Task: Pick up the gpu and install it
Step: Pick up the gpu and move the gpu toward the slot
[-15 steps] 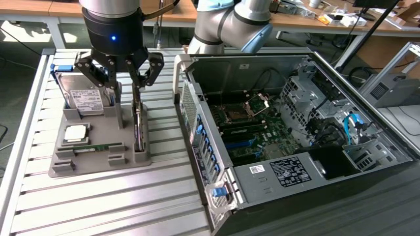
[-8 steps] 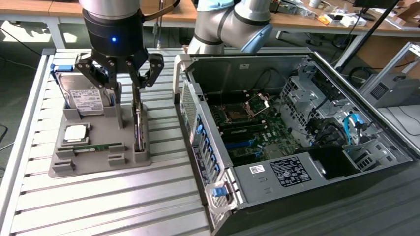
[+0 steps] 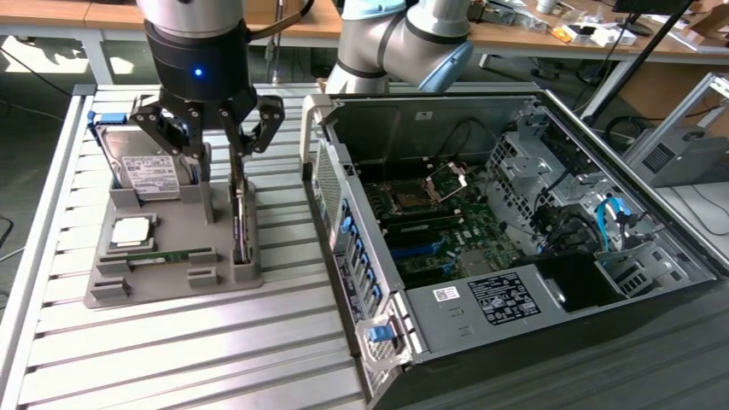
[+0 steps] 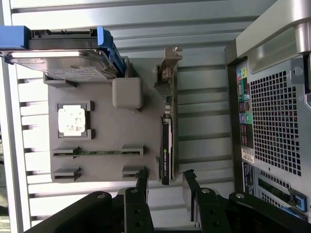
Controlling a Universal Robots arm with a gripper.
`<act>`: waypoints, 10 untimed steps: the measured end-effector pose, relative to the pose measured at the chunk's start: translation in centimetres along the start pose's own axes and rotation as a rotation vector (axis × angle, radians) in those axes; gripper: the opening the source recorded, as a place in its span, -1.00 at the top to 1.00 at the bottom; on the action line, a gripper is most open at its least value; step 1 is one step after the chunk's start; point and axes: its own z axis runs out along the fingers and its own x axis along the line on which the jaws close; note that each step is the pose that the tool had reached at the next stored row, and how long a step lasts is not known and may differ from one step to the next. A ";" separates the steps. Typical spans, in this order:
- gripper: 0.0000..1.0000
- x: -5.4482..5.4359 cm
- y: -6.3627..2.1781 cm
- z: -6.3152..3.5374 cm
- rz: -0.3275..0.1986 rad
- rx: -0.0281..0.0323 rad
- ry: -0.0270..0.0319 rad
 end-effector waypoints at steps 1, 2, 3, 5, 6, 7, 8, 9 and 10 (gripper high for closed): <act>0.16 0.0 0.00 0.05 0.000 0.0000 0.0000; 0.16 0.0 -0.01 0.10 0.000 0.0001 0.0001; 0.16 0.0 -0.01 0.14 0.000 0.0001 0.0002; 0.16 0.0 0.01 0.22 0.000 0.0001 0.0002; 0.16 0.0 0.04 0.28 0.000 0.0000 0.0000; 0.16 0.0 0.07 0.31 0.000 0.0001 0.0001; 0.16 0.0 0.10 0.34 0.000 0.0001 0.0001; 0.16 0.0 0.12 0.38 0.000 0.0001 0.0001; 0.16 0.0 0.15 0.42 0.000 0.0002 0.0001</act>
